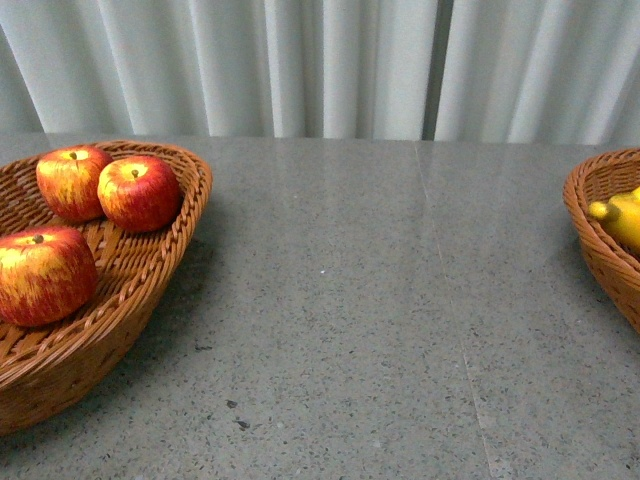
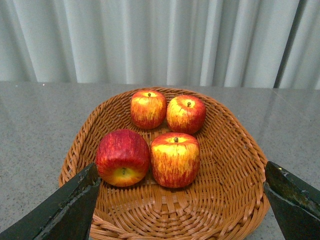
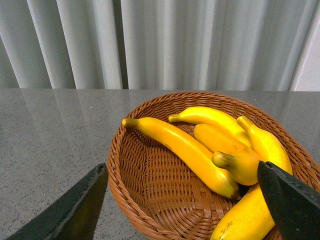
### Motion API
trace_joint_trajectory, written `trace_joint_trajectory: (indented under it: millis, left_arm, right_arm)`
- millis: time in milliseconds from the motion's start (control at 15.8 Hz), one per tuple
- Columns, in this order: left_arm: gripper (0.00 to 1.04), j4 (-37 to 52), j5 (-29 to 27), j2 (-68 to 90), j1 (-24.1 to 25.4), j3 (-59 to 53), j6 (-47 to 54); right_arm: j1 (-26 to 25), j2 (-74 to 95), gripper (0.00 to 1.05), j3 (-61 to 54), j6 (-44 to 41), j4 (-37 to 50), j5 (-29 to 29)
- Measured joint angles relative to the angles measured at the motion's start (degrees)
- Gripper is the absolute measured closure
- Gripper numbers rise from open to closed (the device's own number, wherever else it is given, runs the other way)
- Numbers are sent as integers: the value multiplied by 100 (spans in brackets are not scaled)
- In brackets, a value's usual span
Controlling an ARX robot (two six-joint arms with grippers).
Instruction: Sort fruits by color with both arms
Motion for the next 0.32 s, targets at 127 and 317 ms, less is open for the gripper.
trace_joint_trajectory:
  millis: [127, 317]
  left_arm:
    - [7, 0, 0, 0, 0, 0, 0]
    - [7, 0, 0, 0, 0, 0, 0]
  right_arm:
    - [0, 0, 7, 0, 2, 0, -2]
    - [0, 0, 6, 0, 2, 0, 0]
